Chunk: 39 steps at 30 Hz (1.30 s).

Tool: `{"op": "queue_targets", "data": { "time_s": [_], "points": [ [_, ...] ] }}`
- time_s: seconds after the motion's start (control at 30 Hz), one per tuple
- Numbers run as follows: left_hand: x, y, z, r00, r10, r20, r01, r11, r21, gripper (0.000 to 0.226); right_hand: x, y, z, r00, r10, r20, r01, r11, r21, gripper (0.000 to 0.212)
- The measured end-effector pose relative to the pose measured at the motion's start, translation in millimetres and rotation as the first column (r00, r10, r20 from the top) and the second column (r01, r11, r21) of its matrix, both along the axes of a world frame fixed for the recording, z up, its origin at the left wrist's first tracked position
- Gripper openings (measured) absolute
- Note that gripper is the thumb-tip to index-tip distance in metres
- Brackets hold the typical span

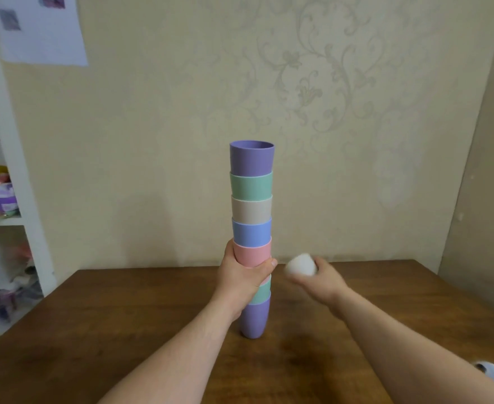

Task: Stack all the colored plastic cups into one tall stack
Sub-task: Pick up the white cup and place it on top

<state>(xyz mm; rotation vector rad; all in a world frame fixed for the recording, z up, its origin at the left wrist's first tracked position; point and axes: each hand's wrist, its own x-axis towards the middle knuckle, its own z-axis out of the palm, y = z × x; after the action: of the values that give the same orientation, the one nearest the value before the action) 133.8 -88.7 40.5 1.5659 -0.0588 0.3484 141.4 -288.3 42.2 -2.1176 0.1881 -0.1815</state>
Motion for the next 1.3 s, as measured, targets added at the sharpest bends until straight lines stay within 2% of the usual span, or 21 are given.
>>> {"op": "queue_targets", "data": {
  "time_s": [0.1,0.2,0.3,0.43,0.6,0.73,0.83,0.97,1.07,1.23,1.3],
  "points": [
    [-5,-1,1,1.0,0.008,-0.014,-0.008,1.0,0.018,0.065,-8,14,81,0.966,-0.018,0.259,-0.055,0.962,0.269,0.064],
    [-11,-2,5,1.0,0.02,-0.017,-0.02,0.999,0.032,0.064,-17,25,173,0.861,-0.093,0.5,-0.15,0.894,0.423,0.069],
    [-13,-2,8,1.0,-0.009,-0.027,0.011,0.998,0.056,0.059,-37,39,247,0.745,-0.079,0.662,-0.269,0.873,0.407,0.071],
    [-15,-1,9,1.0,-0.012,-0.025,0.014,0.998,0.069,0.068,-50,64,279,0.704,0.085,0.705,-0.379,0.885,0.271,0.09],
    [-10,2,4,0.998,-0.055,-0.014,0.055,0.998,0.033,0.061,-44,89,265,0.733,0.17,0.658,-0.384,0.903,0.194,0.091],
    [-7,3,4,0.997,-0.074,-0.019,0.075,0.996,0.037,0.069,-35,93,245,0.771,0.206,0.602,-0.366,0.917,0.155,0.094],
    [-8,6,-4,0.997,-0.079,-0.013,0.08,0.991,0.11,0.079,-29,93,232,0.8,0.242,0.549,-0.389,0.905,0.169,0.096],
    [-14,11,-40,0.988,-0.116,-0.103,0.132,0.977,0.167,0.087,-24,90,212,0.795,0.299,0.528,-0.447,0.877,0.175,0.093],
    [-15,9,-49,0.992,-0.059,-0.114,0.079,0.98,0.181,0.08,-21,86,171,0.799,0.342,0.494,-0.476,0.862,0.172,0.08],
    [-11,1,-54,0.991,-0.018,-0.13,0.048,0.971,0.232,0.049,-16,85,43,0.928,0.297,0.223,-0.348,0.906,0.242,0.073],
    [-15,-4,-54,0.994,-0.009,-0.107,0.034,0.97,0.242,0.038,-17,86,13,0.952,0.259,0.16,-0.293,0.924,0.244,0.067]
  ]
}}
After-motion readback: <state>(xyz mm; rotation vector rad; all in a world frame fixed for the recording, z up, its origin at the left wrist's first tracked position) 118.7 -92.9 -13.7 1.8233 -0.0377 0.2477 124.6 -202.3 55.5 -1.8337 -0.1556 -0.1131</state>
